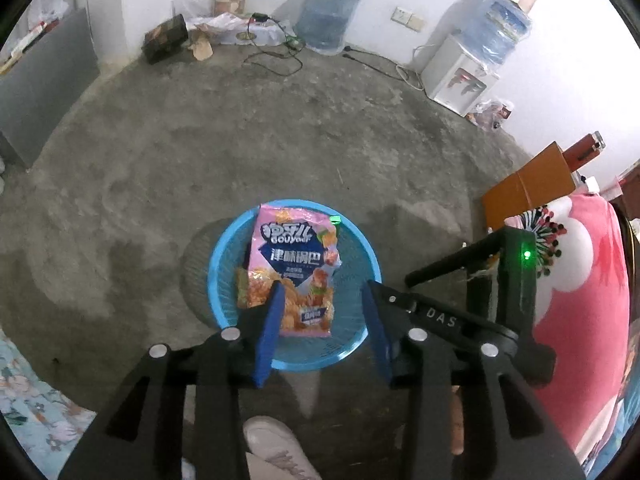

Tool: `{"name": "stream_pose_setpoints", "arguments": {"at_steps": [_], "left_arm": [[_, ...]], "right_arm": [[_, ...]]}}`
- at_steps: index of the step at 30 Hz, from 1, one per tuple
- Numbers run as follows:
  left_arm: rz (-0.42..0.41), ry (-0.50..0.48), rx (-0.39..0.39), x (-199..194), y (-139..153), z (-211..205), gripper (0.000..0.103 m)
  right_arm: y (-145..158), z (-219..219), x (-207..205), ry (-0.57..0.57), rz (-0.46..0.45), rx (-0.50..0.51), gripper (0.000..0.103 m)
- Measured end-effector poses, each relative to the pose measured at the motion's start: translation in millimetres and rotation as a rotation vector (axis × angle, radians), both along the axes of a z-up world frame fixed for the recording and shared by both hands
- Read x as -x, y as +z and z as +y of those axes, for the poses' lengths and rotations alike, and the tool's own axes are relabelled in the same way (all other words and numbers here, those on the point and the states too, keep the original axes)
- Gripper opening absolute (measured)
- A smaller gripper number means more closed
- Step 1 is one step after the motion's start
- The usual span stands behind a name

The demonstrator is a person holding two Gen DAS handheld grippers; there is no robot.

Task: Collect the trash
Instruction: 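Carry the wrapper and tissue over the wastebasket and open both tools, then move both tools back over the bed toward the clear plastic bag and tissue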

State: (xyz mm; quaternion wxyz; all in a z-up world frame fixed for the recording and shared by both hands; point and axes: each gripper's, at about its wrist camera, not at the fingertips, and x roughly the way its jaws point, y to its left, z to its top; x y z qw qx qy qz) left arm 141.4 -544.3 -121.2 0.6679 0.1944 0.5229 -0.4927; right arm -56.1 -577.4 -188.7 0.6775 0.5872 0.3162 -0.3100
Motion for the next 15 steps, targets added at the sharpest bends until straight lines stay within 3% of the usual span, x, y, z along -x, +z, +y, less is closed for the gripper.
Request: {"name": "stream_pose_setpoints", "arguments": {"at_steps": [9,15], "left_arm": [[-0.065,0.033,0.087,4,79,50,0.047],[-0.098,0.115,0.252,9,145,140,0.052]], "right_arm": [[26,22,-6,0.029,0.002,0.078,0.048],[79,62,-36,0.161,0.007,0.223,0.062]]}}
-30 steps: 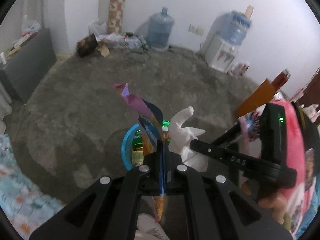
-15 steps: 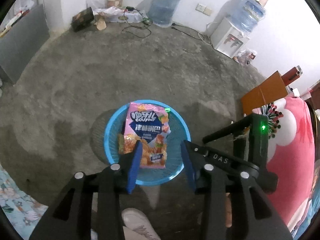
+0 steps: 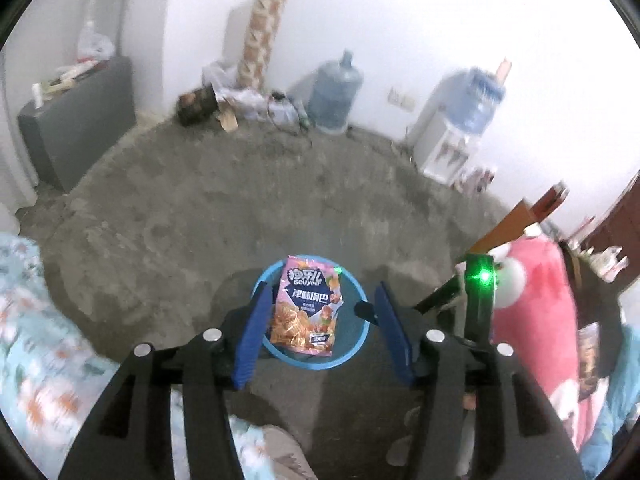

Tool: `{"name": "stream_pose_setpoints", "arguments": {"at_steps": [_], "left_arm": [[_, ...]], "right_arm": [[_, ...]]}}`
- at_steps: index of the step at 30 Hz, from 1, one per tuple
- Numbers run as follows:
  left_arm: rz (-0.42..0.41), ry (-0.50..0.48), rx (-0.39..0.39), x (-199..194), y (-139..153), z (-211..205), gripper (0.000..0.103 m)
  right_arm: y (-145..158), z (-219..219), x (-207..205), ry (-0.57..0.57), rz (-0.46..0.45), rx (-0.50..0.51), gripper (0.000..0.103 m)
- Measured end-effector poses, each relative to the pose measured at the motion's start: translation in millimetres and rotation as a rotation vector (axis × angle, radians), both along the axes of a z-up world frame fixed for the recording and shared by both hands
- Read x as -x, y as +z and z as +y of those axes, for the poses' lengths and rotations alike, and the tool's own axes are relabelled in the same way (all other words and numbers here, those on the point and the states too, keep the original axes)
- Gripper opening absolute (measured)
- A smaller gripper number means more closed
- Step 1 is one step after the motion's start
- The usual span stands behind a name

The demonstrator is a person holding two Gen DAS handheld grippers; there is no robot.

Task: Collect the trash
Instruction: 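Move both tools back over the bed toward the clear plastic bag and tissue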

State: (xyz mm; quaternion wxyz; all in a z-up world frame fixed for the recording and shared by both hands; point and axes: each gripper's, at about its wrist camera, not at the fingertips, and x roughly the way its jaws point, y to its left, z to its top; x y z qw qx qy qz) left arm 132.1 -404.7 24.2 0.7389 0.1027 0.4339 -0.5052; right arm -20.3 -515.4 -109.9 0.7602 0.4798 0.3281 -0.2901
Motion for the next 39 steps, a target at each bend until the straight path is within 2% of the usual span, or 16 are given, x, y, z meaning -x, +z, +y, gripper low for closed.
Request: {"name": "stream_pose_setpoints", "arguments": {"at_steps": [5,9,16,21,25,30,33,39], "left_arm": [[-0.053,0.094,0.076,2,39,93,0.06],[-0.115,0.224,0.127,3,62,180,0.066],[-0.2,0.563,0.172,7,82,346,0.07],[-0.187,0.736,0.195,17,73,433,0.07],[-0.151,0.798,0.208,25,54,467,0.07],[-0.129,0.827,0.218,34,36,485,0.07],[-0.13,0.798,0.222,45,27,486,0.07],[-0.12,0.653,0.208,67,4,462,0.07]], "right_arm": [[59,54,-27,0.189,-0.054,0.111,0.068],[91,88,-43,0.314,-0.096,0.168,0.07],[114,142,-80,0.511,-0.155,0.192,0.071],[117,192,-119,0.678,-0.177,0.149,0.071],[115,239,-145,0.789,-0.171,0.11,0.071],[114,291,-161,0.896,-0.151,0.074,0.071],[115,313,-175,0.939,-0.145,0.091,0.071],[101,342,-210,0.996,-0.114,0.106,0.071]]}}
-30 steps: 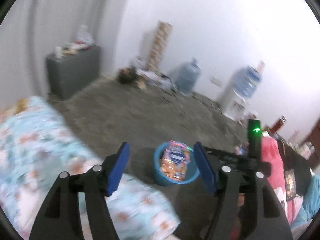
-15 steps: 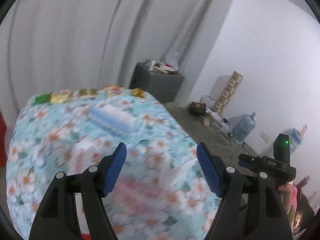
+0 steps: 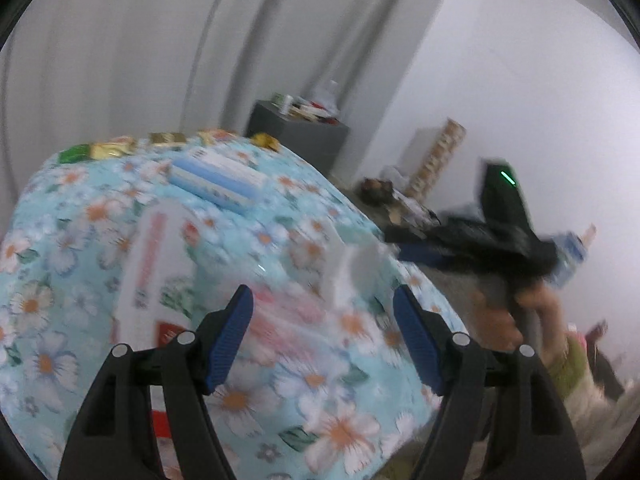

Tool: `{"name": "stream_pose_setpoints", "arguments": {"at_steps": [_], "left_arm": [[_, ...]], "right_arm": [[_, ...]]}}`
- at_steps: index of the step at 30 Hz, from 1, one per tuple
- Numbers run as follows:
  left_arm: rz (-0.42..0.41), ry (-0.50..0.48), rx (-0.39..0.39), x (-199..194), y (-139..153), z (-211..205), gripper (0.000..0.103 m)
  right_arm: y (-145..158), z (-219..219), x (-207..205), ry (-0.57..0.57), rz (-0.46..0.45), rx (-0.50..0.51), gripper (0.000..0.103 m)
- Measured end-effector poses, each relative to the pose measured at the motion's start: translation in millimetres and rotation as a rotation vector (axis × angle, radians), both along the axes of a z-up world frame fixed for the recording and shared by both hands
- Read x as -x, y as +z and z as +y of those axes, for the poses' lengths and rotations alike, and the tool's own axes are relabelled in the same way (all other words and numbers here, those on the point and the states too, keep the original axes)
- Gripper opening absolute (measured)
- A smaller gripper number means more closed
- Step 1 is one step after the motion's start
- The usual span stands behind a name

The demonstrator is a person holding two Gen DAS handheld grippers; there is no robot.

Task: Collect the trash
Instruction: 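Move both tools back over the bed toward the clear plastic bag and tissue, then grasp the clear printed plastic bag with the left tool while the right tool grasps a white tissue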

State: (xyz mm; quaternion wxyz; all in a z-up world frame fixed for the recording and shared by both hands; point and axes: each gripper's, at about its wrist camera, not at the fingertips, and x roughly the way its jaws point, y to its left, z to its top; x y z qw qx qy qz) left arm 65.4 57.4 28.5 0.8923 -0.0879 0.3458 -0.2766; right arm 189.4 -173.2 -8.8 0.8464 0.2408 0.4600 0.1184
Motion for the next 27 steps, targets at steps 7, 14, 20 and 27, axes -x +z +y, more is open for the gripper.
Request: {"name": "stream_pose_setpoints", "arguments": {"at_steps": [7,14,20,27], "left_arm": [[0.012,-0.06,-0.056,15,-27,-25,0.07],[-0.039,-0.058,-0.202,12,-44,-41,0.07],[-0.016,-0.063,-0.234,7,-57,-45,0.07],[0.005,-0.037,-0.268,-2,-64,-46,0.07]], "right_arm": [[-35,30,-36,0.046,0.097,0.003,0.068],[-45,55,-44,0.081,0.109,0.12,0.038],[-47,58,-44,0.092,0.107,0.173,0.007],[-45,34,-31,0.008,0.087,0.167,0.004]]}}
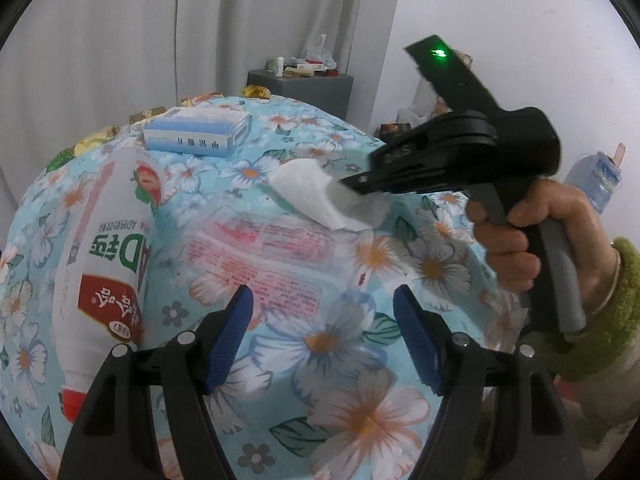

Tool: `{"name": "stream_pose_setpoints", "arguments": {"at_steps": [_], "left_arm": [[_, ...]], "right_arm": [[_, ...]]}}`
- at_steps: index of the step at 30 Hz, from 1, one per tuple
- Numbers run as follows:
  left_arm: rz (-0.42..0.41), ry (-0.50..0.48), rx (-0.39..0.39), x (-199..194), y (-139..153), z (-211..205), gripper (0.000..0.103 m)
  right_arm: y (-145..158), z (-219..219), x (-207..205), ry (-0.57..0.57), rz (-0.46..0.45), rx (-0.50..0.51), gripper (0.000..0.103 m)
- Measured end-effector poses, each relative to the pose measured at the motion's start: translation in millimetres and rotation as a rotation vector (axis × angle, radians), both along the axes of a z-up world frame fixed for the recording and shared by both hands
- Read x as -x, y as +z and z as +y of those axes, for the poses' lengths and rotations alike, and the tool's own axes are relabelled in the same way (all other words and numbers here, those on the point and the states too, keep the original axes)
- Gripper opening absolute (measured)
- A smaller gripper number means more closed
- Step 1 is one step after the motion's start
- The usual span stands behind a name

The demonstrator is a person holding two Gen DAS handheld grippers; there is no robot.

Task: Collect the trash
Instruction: 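Grasp the clear printed plastic bag with the left tool while the right tool grasps a white tissue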

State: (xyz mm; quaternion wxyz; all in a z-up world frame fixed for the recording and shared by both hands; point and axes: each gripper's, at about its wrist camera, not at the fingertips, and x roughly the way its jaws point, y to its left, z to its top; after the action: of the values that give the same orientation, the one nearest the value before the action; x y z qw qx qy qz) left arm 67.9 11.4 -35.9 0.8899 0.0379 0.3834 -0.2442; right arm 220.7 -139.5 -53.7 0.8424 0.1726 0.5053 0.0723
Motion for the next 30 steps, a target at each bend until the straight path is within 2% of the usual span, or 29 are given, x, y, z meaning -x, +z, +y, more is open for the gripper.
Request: {"name": "stream_pose_setpoints", "arguments": {"at_steps": [6,9,13,19,26,30], "left_arm": [[-0.074,-0.036,-0.113,1,-1,-18,0.07],[-0.08,-0.059,-0.153,-2,-4,-27,0.07],[-0.063,-0.041,-0.188,-10,-8,-33,0.069],[0.002,0.014,-0.188,-25,-19,-29,0.058],[0.005,0.01,-0.178,-26,-22,-28,0.048],[0.016,-0.004,-0.154,-25,-22,-28,0.039]], "right_arm": [[5,-31,19,-0.09,-0.009,0.002,0.003],[8,-44,30,-0.127,-0.015,0.005,0.004],[10,-55,44,-0.167,-0.023,-0.01,0.004],[4,-64,52,-0.186,-0.015,-0.065,0.004],[-1,-62,50,-0.187,-0.003,-0.084,0.008],[0,-63,52,-0.185,-0.01,-0.112,0.025]]}}
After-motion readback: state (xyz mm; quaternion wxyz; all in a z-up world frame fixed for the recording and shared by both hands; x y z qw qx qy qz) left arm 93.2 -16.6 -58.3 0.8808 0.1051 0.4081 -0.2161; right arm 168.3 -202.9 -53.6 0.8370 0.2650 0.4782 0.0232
